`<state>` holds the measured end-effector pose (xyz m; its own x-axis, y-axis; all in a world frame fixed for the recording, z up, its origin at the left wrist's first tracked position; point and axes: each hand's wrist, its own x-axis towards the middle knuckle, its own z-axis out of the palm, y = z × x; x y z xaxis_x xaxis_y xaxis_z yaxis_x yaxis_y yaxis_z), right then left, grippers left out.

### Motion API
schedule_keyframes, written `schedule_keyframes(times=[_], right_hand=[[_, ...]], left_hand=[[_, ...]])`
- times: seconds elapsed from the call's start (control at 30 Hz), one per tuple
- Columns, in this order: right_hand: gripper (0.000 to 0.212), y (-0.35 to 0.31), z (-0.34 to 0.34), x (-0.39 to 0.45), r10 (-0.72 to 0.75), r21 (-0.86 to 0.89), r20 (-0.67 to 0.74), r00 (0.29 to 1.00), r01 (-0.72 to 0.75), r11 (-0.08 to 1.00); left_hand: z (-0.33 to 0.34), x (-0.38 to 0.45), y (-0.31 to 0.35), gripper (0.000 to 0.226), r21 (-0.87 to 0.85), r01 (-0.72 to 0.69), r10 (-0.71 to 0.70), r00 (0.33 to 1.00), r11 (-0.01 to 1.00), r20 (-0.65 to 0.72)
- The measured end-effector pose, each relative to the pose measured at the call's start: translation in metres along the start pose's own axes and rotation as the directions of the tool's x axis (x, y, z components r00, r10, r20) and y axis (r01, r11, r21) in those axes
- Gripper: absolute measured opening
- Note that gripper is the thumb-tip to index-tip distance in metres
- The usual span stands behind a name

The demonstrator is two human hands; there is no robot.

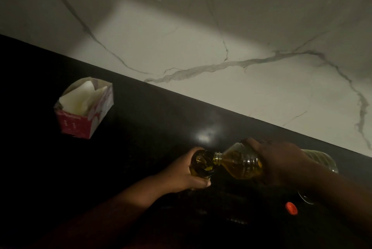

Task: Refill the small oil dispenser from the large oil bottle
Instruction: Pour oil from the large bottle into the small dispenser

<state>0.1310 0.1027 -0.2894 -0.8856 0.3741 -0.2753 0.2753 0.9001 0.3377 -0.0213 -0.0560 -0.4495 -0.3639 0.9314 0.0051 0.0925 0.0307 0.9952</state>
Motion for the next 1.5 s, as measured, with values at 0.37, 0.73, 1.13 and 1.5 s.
schedule_keyframes(times=[0.37, 0.73, 1.13, 1.5], right_hand=[[0.094, -0.0007, -0.0025, -0.0017, -0.016, 0.013, -0.012, 1.000, 0.016, 1.000], [0.096, -0.0038, -0.0052, -0.0037, 0.006, -0.006, -0.003, 1.000, -0.006, 1.000], [0.094, -0.0020, -0.0025, -0.0012, 0.006, -0.016, -0.008, 1.000, -0.006, 1.000], [0.095, 0.0016, -0.0003, -0.0005, -0.011, -0.006, -0.009, 1.000, 0.011, 1.000]], left_hand=[[-0.0002, 0.0010, -0.0024, 0.076, 0.004, 0.000, 0.000, 1.000, 1.000, -0.015], [-0.0016, 0.0005, -0.0016, 0.069, 0.006, 0.023, -0.023, 1.000, 1.000, 0.003], [-0.0003, 0.0016, -0.0030, 0.067, 0.021, 0.018, -0.017, 1.000, 1.000, -0.008], [-0.0025, 0.0038, -0.0067, 0.072, 0.048, 0.042, -0.043, 0.999, 0.998, 0.019]])
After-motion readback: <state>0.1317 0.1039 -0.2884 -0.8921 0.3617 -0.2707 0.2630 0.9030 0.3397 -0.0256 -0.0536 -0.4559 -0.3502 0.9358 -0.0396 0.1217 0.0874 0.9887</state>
